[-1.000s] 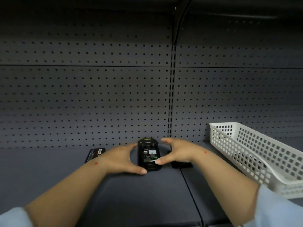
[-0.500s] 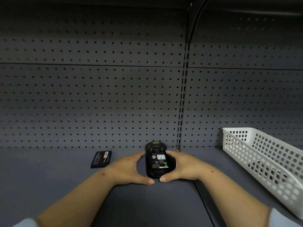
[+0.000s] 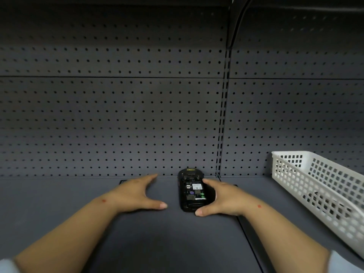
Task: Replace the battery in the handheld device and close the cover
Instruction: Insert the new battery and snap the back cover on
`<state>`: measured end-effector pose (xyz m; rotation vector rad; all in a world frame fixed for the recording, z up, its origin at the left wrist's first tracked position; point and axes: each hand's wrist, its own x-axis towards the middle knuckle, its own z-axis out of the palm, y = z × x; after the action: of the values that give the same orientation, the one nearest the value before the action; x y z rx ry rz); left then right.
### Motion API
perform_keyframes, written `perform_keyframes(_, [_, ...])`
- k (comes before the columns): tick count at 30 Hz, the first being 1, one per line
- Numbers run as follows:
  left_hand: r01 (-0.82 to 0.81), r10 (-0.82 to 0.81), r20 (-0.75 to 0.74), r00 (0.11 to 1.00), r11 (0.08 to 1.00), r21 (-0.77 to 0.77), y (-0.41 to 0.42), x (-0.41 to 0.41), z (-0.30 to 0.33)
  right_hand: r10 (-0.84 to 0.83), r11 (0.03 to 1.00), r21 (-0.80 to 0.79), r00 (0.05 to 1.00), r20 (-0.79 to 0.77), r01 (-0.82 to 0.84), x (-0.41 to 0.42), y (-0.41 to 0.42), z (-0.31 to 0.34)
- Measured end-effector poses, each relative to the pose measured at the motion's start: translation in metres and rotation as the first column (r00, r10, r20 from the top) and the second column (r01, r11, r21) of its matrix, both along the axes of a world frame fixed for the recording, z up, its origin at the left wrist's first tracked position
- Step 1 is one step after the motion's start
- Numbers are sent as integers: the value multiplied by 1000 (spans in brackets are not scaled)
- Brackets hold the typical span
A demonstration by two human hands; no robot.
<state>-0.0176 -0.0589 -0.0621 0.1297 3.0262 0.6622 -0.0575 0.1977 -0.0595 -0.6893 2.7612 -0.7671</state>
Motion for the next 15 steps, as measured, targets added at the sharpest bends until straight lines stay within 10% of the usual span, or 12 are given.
perform_keyframes(15, [-80,84,64,994,995,-64,-79,11,8,8,999,-41,1000,18,-7,8,-1,7])
